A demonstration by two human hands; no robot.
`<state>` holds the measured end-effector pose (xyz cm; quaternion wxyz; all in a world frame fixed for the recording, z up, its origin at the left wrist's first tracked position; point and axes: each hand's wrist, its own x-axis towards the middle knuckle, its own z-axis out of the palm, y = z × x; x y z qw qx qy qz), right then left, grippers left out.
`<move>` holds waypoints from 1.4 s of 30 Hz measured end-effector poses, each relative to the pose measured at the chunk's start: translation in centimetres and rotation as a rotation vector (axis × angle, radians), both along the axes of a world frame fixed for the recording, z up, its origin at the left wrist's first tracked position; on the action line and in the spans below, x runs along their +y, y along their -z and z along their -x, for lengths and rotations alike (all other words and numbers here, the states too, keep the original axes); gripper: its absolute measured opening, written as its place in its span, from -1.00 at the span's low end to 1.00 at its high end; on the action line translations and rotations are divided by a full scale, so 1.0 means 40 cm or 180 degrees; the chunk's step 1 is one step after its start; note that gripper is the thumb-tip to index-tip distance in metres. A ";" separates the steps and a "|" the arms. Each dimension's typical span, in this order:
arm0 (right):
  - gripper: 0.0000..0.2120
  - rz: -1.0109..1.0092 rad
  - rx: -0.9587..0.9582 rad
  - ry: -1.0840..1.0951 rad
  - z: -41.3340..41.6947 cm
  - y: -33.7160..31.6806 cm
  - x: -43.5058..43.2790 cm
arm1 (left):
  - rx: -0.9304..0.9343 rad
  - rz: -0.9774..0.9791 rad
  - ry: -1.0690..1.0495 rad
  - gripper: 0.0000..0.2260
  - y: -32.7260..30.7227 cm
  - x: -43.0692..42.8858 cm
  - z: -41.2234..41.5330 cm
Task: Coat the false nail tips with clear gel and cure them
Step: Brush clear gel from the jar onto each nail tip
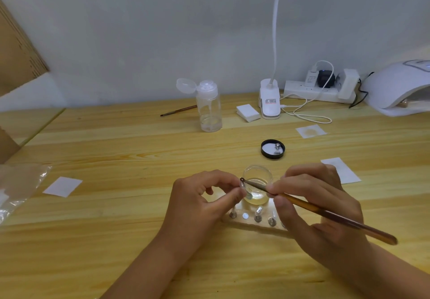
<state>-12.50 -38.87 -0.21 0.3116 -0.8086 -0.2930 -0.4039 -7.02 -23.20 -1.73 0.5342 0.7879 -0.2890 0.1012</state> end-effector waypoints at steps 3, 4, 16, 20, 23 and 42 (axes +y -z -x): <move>-0.85 -0.0453 -0.0077 0.0346 0.029 0.061 -0.110 | 0.0033 0.0059 0.0011 -0.93 -0.001 0.001 0.000; -0.86 -0.0436 -0.0098 0.0408 0.021 0.052 -0.097 | 0.0044 0.0067 0.0023 -0.93 -0.002 0.001 0.000; -0.84 -0.0571 0.0013 0.0267 0.016 0.061 -0.090 | 0.0276 0.0197 -0.0015 -0.93 -0.005 0.000 0.000; -0.87 -0.0554 -0.0016 0.0371 0.017 0.057 -0.095 | 0.0333 0.0203 -0.0010 -0.93 -0.005 -0.001 0.002; -0.89 -0.0563 -0.0010 0.0450 0.008 0.061 -0.093 | 0.0365 0.0215 -0.0005 -0.93 -0.005 -0.002 0.002; -0.86 -0.0578 0.0123 0.0252 0.018 0.060 -0.087 | 0.0358 0.0205 -0.0006 -0.94 -0.006 -0.002 0.002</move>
